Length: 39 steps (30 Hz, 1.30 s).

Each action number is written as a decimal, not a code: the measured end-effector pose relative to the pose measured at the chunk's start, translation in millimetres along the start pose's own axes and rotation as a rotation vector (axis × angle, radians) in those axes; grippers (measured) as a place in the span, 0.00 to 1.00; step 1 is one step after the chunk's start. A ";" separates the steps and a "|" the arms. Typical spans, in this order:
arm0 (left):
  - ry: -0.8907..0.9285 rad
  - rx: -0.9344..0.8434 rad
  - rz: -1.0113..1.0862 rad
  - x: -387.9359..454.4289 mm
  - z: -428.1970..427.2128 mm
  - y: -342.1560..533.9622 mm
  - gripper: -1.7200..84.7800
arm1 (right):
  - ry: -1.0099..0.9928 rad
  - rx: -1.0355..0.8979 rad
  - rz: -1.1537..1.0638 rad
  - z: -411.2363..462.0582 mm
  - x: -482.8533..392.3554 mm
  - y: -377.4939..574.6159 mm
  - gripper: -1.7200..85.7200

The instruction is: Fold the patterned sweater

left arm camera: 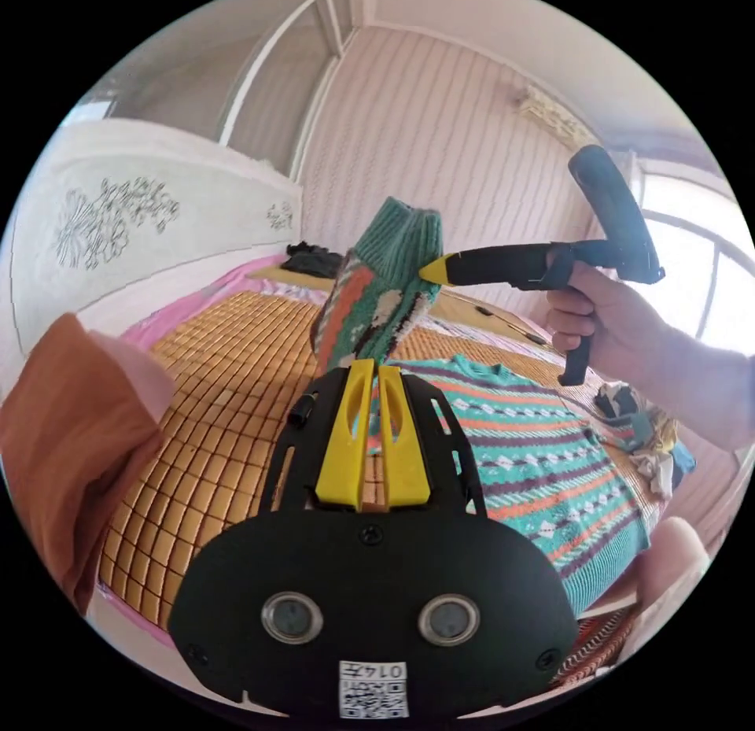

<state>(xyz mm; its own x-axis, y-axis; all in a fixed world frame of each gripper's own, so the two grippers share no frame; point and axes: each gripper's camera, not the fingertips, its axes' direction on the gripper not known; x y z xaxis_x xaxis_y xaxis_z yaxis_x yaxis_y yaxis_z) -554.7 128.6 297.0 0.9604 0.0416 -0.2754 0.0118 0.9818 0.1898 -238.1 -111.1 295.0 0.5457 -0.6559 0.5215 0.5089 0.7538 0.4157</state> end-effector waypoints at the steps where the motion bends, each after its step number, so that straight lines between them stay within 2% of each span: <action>1: 0.054 0.013 0.043 28.1 1.1 -12.2 0.01 | 0.047 0.030 0.010 -36.4 3.0 16.9 0.02; 6: 0.374 0.004 0.182 139.6 16.3 -44.0 0.02 | 0.254 0.075 0.179 -162.1 21.4 106.9 0.03; 8: 0.504 -0.091 0.221 186.9 34.6 -36.9 0.04 | 0.278 0.005 0.370 -188.6 35.0 173.6 0.03; 9: 0.522 -0.113 0.230 197.2 38.9 -32.3 0.04 | 0.283 -0.025 0.421 -189.2 38.4 192.8 0.04; 11: 0.557 -0.223 0.256 230.2 56.2 -10.4 0.07 | 0.300 -0.238 0.581 -171.5 50.2 273.3 0.04; 13: 0.562 -0.325 0.255 245.4 68.4 3.7 0.07 | 0.309 -0.360 0.721 -161.1 57.5 326.0 0.04; 16: 0.533 -0.455 0.266 260.6 82.9 18.0 0.08 | 0.287 -0.360 0.843 -168.1 61.4 372.6 0.06; 19: 0.499 -0.552 0.276 278.7 100.7 19.1 0.08 | 0.287 -0.293 0.864 -180.7 70.4 383.7 0.09; 23: 0.489 -0.584 0.331 329.0 126.2 4.7 0.09 | 0.318 -0.212 0.855 -193.5 93.3 380.5 0.13; 30: 0.506 -0.686 0.509 450.3 182.6 -6.7 0.11 | 0.404 -0.237 0.841 -192.7 123.2 381.8 0.14; 32: 0.508 -0.715 0.547 485.3 202.7 -11.1 0.11 | 0.487 -0.259 0.809 -196.6 134.7 383.7 0.14; 35: 0.467 -0.817 0.616 523.5 231.6 -4.9 0.11 | 0.374 -0.336 0.823 -189.8 154.0 396.3 0.12; 39: 0.413 -0.799 0.709 550.0 237.0 -11.5 0.07 | 0.344 -0.348 0.788 -205.4 157.9 405.6 0.09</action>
<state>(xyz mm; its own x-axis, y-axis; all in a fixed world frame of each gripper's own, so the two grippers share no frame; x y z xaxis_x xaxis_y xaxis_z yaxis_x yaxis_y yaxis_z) 39.4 96.3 366.7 0.5140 0.5458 -0.6618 -0.8179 0.5443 -0.1863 191.2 83.1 392.8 0.9581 0.0241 0.2854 0.0474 0.9694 -0.2408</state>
